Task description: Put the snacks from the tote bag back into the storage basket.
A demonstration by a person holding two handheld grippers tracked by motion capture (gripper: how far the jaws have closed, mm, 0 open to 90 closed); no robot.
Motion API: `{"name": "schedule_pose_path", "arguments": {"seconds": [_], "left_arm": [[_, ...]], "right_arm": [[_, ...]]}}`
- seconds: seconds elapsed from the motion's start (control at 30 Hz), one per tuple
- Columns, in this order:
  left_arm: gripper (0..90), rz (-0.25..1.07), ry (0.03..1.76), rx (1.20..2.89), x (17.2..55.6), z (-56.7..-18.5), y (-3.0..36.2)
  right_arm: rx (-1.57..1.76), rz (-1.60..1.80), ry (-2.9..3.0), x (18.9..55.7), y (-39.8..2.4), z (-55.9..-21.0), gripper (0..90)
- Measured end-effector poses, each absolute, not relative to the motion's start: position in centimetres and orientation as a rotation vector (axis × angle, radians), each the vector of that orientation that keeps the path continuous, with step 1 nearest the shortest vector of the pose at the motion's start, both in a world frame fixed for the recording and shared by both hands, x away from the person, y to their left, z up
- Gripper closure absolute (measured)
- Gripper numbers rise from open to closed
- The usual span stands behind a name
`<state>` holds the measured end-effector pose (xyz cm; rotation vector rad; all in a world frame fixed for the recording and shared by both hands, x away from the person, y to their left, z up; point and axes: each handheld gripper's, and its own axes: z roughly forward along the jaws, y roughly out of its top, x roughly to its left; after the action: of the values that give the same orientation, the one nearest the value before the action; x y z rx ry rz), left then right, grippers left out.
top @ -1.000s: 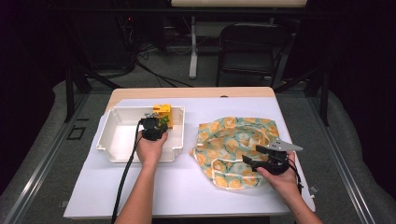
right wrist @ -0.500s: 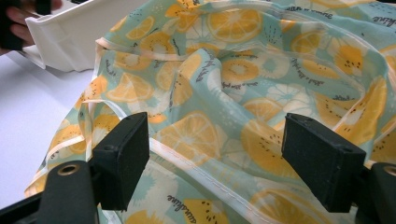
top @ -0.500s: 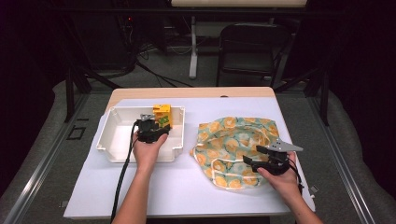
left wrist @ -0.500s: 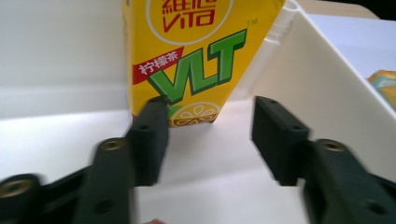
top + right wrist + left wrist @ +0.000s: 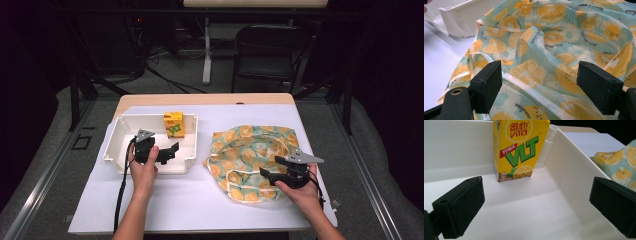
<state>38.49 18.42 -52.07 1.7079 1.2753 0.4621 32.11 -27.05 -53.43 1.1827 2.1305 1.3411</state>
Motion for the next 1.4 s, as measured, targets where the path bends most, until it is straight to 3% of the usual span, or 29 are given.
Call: {"name": "schedule_pose_path", "arguments": {"seconds": [0.67,1.4], "left_arm": [[0.0,0.508,1.081,1.76,31.4,-49.9,17.8],[0.0,0.562,1.148,1.675,25.5,-50.9,25.9]], "right_arm": [[1.189,1.325,2.112,31.1,-27.3,-52.9,14.6],[1.169,1.305,2.144,28.2,-28.1,-53.0,10.4]]}}
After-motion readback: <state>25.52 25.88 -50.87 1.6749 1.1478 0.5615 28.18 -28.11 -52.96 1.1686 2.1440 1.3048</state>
